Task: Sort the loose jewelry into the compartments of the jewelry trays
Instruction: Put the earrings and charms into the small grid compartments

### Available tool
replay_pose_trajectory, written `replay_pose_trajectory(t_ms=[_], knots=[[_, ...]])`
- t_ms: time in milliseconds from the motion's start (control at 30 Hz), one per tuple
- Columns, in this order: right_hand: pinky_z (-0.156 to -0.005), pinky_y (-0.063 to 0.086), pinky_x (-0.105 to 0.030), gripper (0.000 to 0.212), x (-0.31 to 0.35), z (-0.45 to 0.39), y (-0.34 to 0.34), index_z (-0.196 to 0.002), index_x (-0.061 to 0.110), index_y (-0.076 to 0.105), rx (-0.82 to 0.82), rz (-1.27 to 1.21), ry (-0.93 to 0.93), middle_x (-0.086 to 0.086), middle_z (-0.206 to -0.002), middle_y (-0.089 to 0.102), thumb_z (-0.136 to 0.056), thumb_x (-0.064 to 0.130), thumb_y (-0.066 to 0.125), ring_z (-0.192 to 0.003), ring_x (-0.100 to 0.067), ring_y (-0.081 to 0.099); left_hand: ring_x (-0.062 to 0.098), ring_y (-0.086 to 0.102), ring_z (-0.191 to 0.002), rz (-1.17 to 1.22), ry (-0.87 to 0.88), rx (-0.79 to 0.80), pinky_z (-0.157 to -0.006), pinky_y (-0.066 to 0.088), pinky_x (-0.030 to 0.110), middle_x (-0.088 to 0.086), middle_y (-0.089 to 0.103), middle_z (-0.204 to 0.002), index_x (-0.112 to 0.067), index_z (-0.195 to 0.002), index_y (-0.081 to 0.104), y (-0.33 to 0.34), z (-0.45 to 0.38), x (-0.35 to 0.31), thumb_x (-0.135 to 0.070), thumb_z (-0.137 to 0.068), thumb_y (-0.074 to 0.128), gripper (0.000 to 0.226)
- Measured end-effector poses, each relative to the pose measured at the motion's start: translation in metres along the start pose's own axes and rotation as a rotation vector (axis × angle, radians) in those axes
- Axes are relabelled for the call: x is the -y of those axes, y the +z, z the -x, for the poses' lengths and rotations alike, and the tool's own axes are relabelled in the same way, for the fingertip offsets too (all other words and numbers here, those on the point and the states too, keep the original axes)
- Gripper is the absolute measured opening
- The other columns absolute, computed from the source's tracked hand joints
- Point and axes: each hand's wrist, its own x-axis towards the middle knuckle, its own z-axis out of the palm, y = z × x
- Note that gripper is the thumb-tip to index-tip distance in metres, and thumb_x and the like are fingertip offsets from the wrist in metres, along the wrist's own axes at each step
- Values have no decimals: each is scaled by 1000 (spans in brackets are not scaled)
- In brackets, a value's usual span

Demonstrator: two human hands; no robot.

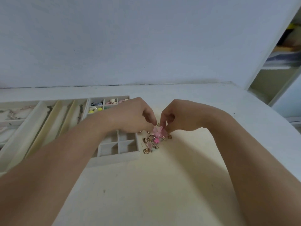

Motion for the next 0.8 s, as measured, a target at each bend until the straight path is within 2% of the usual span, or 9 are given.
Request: replay_pose_trajectory(t_ms=[67, 267, 333, 400, 533, 600, 667, 733, 800], knots=[[-53, 36, -20, 12, -1, 0, -3, -74, 39, 71, -63, -66, -26, 27, -54, 56, -82, 38, 80, -48, 5, 50, 1, 67, -90, 53, 12, -34, -70, 48, 13, -22, 74, -86, -35, -86, 78, -2, 3, 2, -39, -78, 82, 10], [-46, 38, -10, 6, -1, 0, -5, -80, 37, 76, -206, -280, -132, 20, -62, 64, -85, 36, 79, -55, 0, 54, -5, 54, -54, 197, 54, -158, -51, 37, 7, -10, 72, -70, -26, -79, 78, -2, 7, 7, -30, -82, 82, 6], [-48, 38, -8, 8, -2, 0, -5, -83, 38, 78, -208, -227, -123, 21, -65, 65, -84, 31, 81, -54, 2, 54, -5, 53, -51, 227, 41, -192, -50, 36, 7, -9, 72, -69, -24, -78, 78, -4, 8, 10, -29, -85, 80, 9], [-54, 40, -12, 12, -2, -1, -2, -90, 38, 79, -157, -90, -60, 17, -74, 67, -82, 30, 83, -59, 2, 56, -4, 54, -51, 270, 21, -228, -49, 39, 8, -7, 74, -73, -22, -80, 77, -6, 10, 11, -29, -86, 79, 10], [-60, 38, -20, 22, 3, -4, 9, -101, 36, 77, -32, 28, 28, 14, -86, 68, -80, 40, 83, -71, -1, 58, -4, 49, -38, 345, 1, -268, -37, 32, 8, -4, 77, -77, -18, -88, 73, -6, 13, 14, -20, -90, 73, 4], [-59, 37, -21, 25, 5, -4, 11, -103, 36, 75, -5, 46, 56, 15, -87, 67, -79, 43, 82, -71, -1, 57, -4, 53, -43, 327, -1, -276, -39, 34, 10, -2, 77, -79, -20, -95, 67, -6, 14, 15, -16, -92, 70, 6], [-58, 35, -22, 23, 7, -5, 12, -100, 35, 74, 9, 84, 73, 15, -85, 64, -80, 45, 80, -71, -1, 55, 3, 67, -65, 297, -16, -276, -51, 42, 18, -1, 74, -78, -26, -101, 59, -7, 14, 16, -11, -93, 65, 17], [-57, 35, -22, 20, 8, -6, 14, -95, 34, 74, 15, 98, 90, 14, -84, 62, -80, 46, 79, -69, -2, 54, 10, 69, -77, 258, -23, -264, -52, 42, 20, -3, 70, -76, -29, -96, 61, -7, 14, 16, -8, -93, 60, 21], [-56, 36, -23, 18, 10, -6, 15, -91, 32, 74, 7, 90, 102, 13, -83, 63, -81, 46, 79, -67, -3, 54, 10, 68, -78, 226, -26, -244, -57, 48, 20, -6, 71, -78, -29, -85, 70, -7, 14, 16, -5, -91, 57, 28]])
